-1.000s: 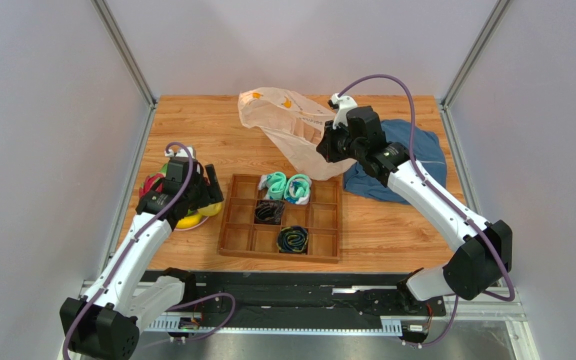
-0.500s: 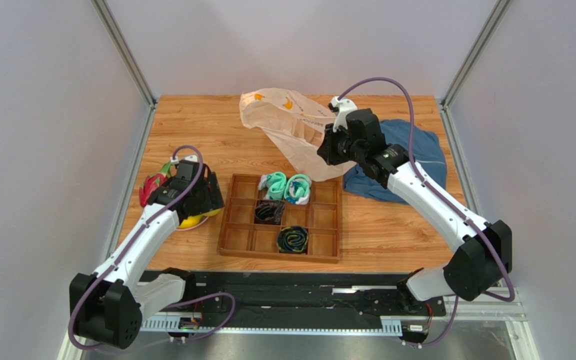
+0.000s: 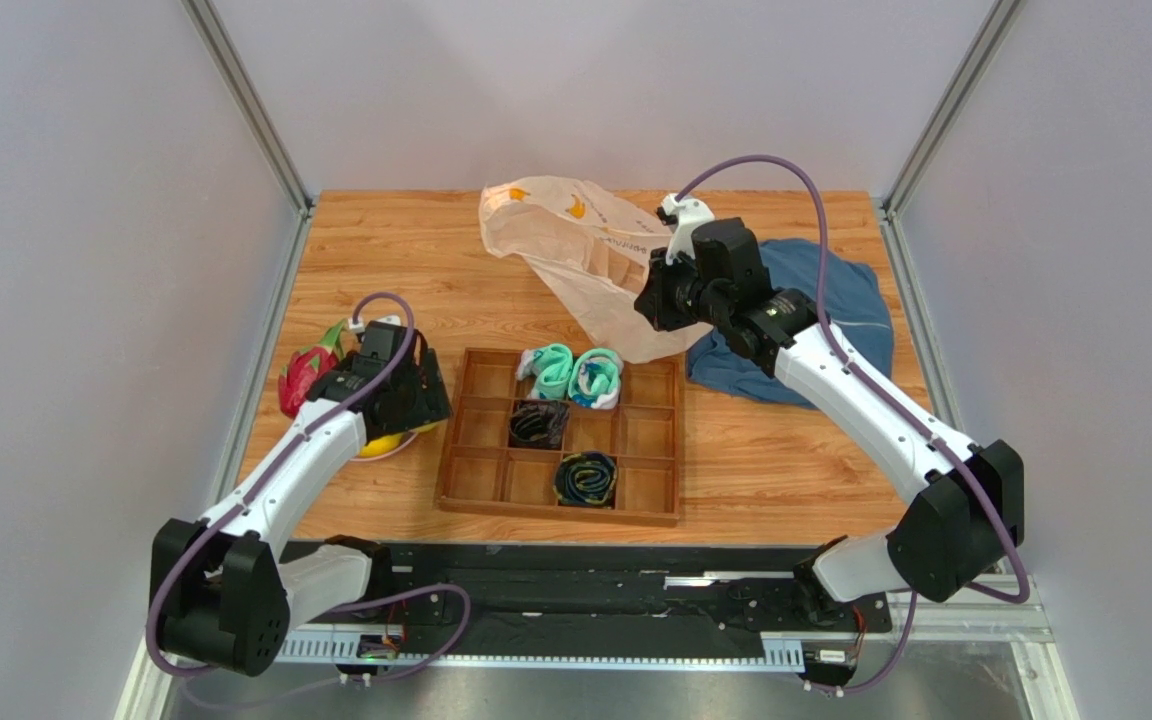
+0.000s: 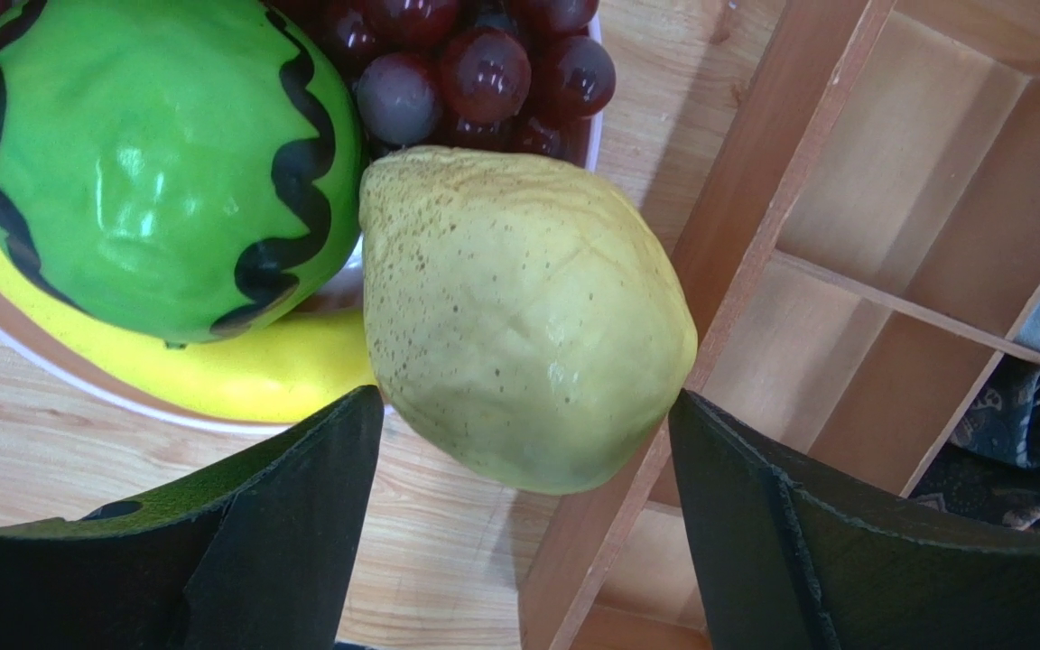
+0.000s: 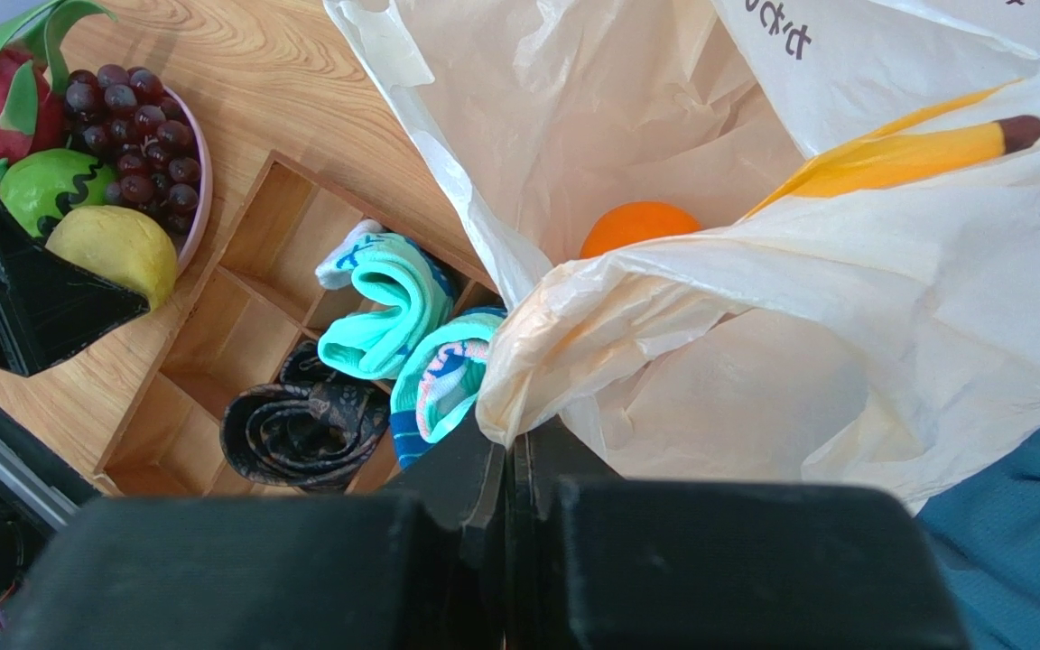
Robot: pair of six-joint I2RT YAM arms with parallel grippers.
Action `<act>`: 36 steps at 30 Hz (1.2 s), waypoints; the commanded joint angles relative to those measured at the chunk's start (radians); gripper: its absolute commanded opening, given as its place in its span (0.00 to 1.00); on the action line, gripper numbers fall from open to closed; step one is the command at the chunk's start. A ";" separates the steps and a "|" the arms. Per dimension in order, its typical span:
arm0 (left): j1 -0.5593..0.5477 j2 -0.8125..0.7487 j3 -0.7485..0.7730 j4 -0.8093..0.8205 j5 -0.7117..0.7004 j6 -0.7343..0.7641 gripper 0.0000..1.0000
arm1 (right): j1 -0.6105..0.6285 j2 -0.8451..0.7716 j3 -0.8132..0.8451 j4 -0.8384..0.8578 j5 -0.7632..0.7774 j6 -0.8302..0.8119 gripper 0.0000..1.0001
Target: Place the fruits into the plastic bag
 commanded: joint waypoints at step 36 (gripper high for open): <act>0.006 -0.353 0.016 0.067 0.175 0.074 0.41 | 0.003 -0.018 0.003 0.020 0.003 0.002 0.04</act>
